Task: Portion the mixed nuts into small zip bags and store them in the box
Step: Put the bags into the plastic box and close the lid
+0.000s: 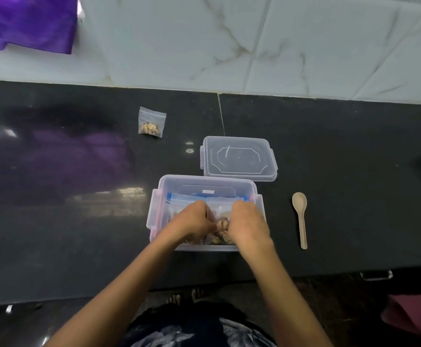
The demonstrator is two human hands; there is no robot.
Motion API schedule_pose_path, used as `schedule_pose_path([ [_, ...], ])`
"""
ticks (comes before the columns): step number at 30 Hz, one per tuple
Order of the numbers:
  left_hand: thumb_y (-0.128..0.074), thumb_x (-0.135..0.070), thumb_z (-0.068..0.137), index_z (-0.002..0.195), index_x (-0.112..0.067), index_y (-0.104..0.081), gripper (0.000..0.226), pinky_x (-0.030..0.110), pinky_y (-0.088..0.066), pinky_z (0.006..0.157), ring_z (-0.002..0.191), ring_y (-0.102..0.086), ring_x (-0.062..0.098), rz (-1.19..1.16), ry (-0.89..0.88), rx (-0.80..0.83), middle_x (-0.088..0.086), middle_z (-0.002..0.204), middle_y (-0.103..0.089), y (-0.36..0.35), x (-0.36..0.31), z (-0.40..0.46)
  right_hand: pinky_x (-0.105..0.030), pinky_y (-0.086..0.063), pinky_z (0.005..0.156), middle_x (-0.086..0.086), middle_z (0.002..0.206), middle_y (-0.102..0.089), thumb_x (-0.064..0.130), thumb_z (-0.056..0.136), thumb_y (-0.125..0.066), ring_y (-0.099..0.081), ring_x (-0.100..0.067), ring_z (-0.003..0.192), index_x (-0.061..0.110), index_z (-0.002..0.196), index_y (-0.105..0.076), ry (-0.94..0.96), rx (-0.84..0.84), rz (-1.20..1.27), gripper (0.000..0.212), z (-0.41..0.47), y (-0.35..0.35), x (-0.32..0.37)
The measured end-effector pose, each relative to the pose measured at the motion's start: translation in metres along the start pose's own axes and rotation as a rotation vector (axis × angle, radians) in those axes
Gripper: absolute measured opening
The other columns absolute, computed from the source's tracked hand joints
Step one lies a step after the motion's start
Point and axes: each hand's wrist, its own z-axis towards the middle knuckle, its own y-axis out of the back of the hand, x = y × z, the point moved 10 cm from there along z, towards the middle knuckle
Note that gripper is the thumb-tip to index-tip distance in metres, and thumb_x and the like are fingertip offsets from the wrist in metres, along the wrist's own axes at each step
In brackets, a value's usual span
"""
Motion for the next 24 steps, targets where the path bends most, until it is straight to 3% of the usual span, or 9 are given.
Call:
schedule_pose_path([
  [6,-0.065,-0.022,0.088,0.098,-0.008,-0.072,0.018,0.023,-0.047,0.061,0.057,-0.053,0.011,-0.002,0.054,0.001,0.007,0.075,-0.064,-0.002,0.007,0.006,-0.031,-0.050,0.090,-0.010,0.120,-0.060,0.015,0.097,-0.050,-0.060,-0.023,0.108,0.008,0.124,-0.053,-0.050,-0.014,-0.017,0.028,0.000,-0.006,0.002],
  [11,-0.075,-0.025,0.077,0.087,-0.010,-0.068,0.020,0.027,-0.050,0.064,0.062,-0.059,0.014,0.014,0.098,-0.185,0.006,0.069,-0.064,0.011,0.016,0.002,-0.030,-0.050,0.090,-0.009,0.120,-0.060,0.017,0.098,-0.050,-0.060,-0.021,0.107,0.009,0.125,-0.052,-0.057,-0.026,0.007,0.028,0.000,-0.005,0.001],
  [15,-0.078,-0.021,0.074,0.080,-0.011,-0.062,0.020,0.027,-0.049,0.066,0.073,-0.061,0.017,0.025,0.062,-0.349,0.005,0.076,-0.065,0.028,0.011,-0.010,-0.029,-0.049,0.083,-0.009,0.119,-0.059,0.012,0.095,-0.052,-0.059,-0.022,0.105,0.008,0.122,-0.052,-0.048,-0.069,0.041,0.027,-0.003,0.011,-0.003],
  [19,-0.085,-0.022,0.068,0.082,-0.015,-0.059,0.030,0.030,-0.053,0.070,0.078,-0.063,0.016,-0.022,-0.004,-0.402,0.000,0.078,-0.066,0.042,0.002,-0.022,-0.026,-0.042,0.065,-0.010,0.111,-0.059,0.010,0.092,-0.057,-0.050,-0.019,0.081,0.007,0.113,-0.055,-0.029,-0.112,0.045,0.021,-0.003,0.029,-0.006],
  [24,-0.086,-0.022,0.068,0.093,-0.015,-0.067,0.032,0.025,-0.051,0.074,0.083,-0.067,0.014,-0.075,-0.087,-0.555,-0.002,0.086,-0.069,0.090,-0.018,-0.044,-0.027,-0.049,0.065,-0.010,0.093,-0.068,0.022,0.085,-0.071,-0.066,-0.022,0.081,0.008,0.098,-0.065,0.040,-0.181,0.151,0.020,0.011,0.054,0.015],
])
